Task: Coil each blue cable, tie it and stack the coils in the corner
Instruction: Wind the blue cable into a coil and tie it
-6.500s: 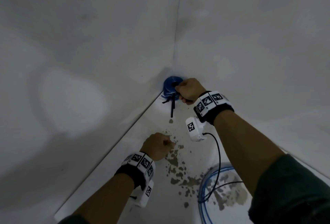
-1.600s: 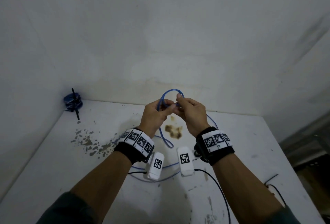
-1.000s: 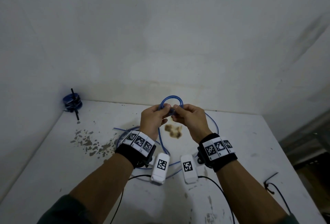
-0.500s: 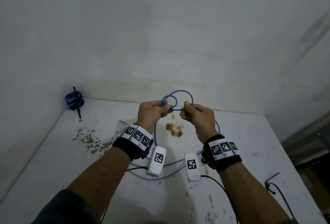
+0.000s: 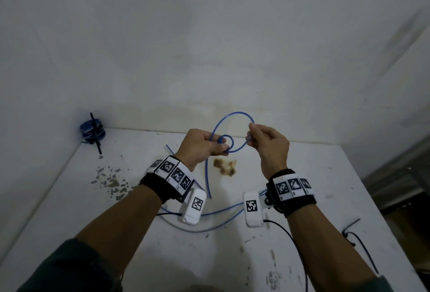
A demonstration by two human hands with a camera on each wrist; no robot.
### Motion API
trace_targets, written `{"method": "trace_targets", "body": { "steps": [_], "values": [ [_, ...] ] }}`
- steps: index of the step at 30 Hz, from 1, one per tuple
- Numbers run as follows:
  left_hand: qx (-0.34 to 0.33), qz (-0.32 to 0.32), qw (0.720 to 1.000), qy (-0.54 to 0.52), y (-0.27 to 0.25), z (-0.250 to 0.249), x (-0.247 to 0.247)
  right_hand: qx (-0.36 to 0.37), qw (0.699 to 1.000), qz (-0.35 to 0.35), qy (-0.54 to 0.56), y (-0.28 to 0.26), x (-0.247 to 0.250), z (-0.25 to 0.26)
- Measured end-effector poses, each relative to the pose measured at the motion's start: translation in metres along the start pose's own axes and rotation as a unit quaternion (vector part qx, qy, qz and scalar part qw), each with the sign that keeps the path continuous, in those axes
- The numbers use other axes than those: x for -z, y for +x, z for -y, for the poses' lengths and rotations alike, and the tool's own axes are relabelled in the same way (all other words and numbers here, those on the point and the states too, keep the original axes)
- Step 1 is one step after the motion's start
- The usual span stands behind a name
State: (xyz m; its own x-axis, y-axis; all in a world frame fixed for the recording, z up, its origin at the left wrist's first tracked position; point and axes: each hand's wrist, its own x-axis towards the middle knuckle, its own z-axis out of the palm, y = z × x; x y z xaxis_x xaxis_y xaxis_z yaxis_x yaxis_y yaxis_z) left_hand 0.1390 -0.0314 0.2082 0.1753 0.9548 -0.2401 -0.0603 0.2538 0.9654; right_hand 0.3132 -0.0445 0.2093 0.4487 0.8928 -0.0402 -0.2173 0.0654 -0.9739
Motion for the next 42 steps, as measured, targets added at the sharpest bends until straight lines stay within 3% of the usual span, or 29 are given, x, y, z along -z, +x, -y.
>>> {"method": "trace_targets", "body": {
  "steps": [5,8,12,15,20,27,35,38,42],
  "values": [
    [0.024,0.021,0.999,-0.034,-0.005,-0.002,-0.006,0.032,0.999,0.012,0.027,-0.006,-0.012,0.000],
    [0.029,0.004,0.997,-0.066,-0.004,-0.002,-0.006,0.035,0.998,0.008,-0.045,-0.011,-0.006,-0.015],
    [0.019,-0.008,0.994,-0.105,-0.001,-0.004,-0.007,0.062,0.985,0.088,-0.137,-0.033,0.001,-0.032],
    [0.015,0.023,0.995,-0.093,-0.002,-0.003,-0.011,0.086,0.980,0.085,-0.158,-0.038,-0.004,-0.033],
    [0.013,0.054,0.998,-0.033,0.000,-0.009,-0.005,0.047,0.982,0.082,-0.165,-0.033,-0.009,-0.030],
    [0.015,0.054,0.998,-0.013,-0.004,-0.008,0.004,0.115,0.962,0.105,-0.222,-0.037,-0.014,-0.026],
    [-0.011,0.120,0.993,0.017,-0.008,-0.003,0.011,0.115,0.940,0.155,-0.281,-0.027,-0.008,-0.018],
    [-0.016,0.089,0.992,0.089,-0.004,-0.008,0.015,0.103,0.939,0.158,-0.288,-0.023,-0.001,-0.011],
    [-0.031,0.019,0.995,0.095,0.007,-0.006,0.037,0.057,0.967,0.132,-0.209,-0.013,0.014,0.010]
  ]
}}
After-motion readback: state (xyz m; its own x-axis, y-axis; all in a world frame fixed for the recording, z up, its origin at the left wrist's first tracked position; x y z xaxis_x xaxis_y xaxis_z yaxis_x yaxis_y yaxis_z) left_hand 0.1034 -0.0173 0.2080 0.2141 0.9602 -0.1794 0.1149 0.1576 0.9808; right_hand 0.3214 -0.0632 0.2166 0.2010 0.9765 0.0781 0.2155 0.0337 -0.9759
